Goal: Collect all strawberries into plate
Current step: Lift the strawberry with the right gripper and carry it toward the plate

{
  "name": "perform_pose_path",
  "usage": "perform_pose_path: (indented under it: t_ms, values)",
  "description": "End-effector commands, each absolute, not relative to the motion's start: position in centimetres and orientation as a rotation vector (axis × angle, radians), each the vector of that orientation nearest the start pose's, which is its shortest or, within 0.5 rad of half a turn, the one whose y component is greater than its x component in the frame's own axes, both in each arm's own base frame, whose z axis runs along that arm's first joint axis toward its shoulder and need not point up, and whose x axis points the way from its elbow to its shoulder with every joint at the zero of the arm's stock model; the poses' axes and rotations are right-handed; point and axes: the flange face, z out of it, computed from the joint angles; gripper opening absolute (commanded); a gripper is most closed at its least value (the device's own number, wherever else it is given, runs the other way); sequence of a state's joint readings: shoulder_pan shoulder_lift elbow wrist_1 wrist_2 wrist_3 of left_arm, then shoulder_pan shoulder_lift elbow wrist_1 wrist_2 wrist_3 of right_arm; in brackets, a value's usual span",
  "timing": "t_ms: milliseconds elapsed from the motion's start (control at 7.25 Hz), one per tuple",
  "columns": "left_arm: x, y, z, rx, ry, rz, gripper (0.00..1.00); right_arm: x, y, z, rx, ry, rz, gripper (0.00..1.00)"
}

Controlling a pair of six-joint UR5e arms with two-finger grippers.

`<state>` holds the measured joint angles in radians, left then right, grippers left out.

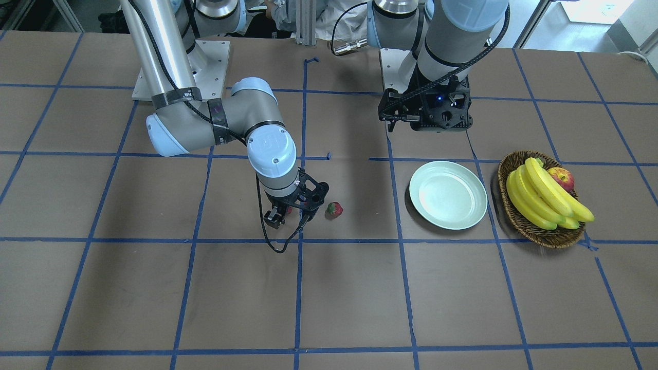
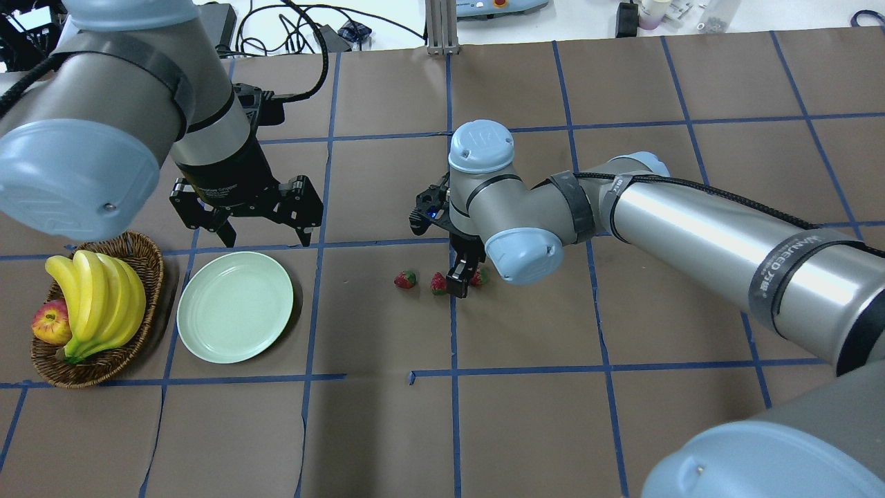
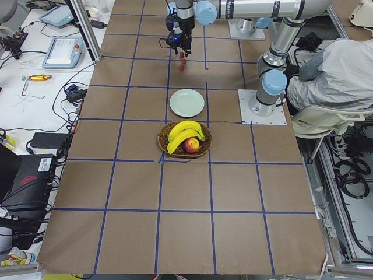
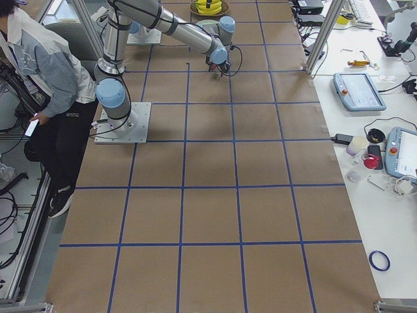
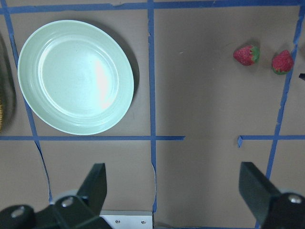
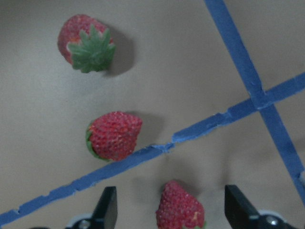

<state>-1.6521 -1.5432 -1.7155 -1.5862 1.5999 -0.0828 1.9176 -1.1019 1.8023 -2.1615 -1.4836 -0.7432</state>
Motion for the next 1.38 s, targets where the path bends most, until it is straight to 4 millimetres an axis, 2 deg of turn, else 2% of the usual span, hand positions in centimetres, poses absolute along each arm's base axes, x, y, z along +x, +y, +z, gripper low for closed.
perform_pose_path:
  t_ms: [0, 138, 414, 552, 690, 828, 966, 1241]
  values:
    - [-16.8, -45.1, 42.9, 0.001, 3.095, 0.202, 1.00, 32.9, -49.8, 18.0, -1.562, 2.617, 0.145, 0.06]
    - [-16.8, -45.1, 42.9, 0.001, 3.095, 0.202, 1.00, 32.9, -49.8, 18.0, -1.562, 2.622, 0.146, 0.00]
    - [-16.7, -45.1, 43.0, 0.005, 3.094, 0.200, 1.00, 32.5, -50.3, 19.8, -1.588, 2.678, 0.122, 0.00]
    - [-16.6, -45.1, 43.8, 0.022, 3.095, 0.174, 1.00, 32.5, -50.4, 21.9, -1.521, 2.728, 0.064, 0.00]
    - [-16.4, -45.0, 44.8, 0.019, 3.093, 0.143, 1.00, 32.7, -51.0, 24.8, -1.459, 2.769, -0.023, 0.00]
    - [-15.9, -44.9, 46.6, 0.007, 3.096, 0.091, 1.00, 33.6, -52.4, 27.3, -1.367, 2.807, -0.110, 0.00]
    - [-15.4, -45.1, 48.0, 0.005, 3.052, 0.057, 1.00, 35.2, -52.7, 28.8, -1.316, 2.820, -0.160, 0.00]
    - [-14.9, -45.1, 48.4, 0.004, 3.017, 0.061, 1.00, 39.7, -50.6, 28.4, -1.278, 2.828, -0.163, 0.00]
